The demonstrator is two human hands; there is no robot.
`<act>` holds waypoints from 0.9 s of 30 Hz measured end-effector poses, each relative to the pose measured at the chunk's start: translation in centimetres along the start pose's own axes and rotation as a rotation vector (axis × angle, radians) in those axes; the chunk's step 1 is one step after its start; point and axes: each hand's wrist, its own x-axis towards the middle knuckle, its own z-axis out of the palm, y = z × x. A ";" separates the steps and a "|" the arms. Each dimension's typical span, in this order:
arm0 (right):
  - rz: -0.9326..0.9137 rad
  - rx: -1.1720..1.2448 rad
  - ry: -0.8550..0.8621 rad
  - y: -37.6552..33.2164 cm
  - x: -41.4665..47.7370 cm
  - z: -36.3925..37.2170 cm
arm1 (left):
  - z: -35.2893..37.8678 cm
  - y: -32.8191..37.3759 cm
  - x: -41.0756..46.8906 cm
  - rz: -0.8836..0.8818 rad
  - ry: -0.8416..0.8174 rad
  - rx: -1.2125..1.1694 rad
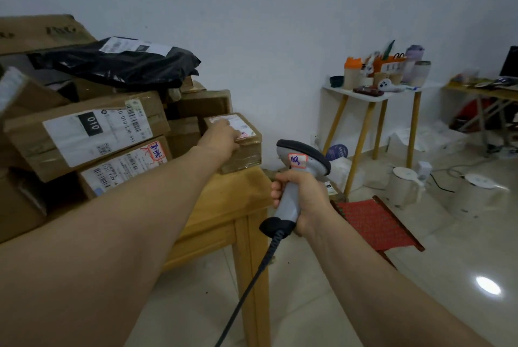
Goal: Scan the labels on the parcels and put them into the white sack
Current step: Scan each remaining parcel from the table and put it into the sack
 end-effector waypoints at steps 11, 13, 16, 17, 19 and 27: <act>-0.017 -0.037 -0.002 0.0 -4.0 0.0 | -2.2 0.2 -4.6 0.108 -0.055 0.077; -0.034 -0.033 -0.013 -0.5 -4.1 -0.1 | -2.0 0.3 -4.6 0.139 -0.030 0.081; -0.043 0.041 -0.017 -1.2 -3.1 -0.4 | -1.2 0.4 -4.5 0.143 -0.018 0.064; -0.048 0.073 -0.016 -1.3 -2.6 -0.3 | -1.0 0.4 -4.4 0.144 -0.017 0.048; -0.078 0.089 -0.013 -1.3 -1.4 0.4 | -0.6 0.1 -3.9 0.137 -0.002 0.005; -0.176 0.003 -0.149 -1.4 4.3 4.2 | -0.2 -0.4 -1.5 0.137 0.021 -0.230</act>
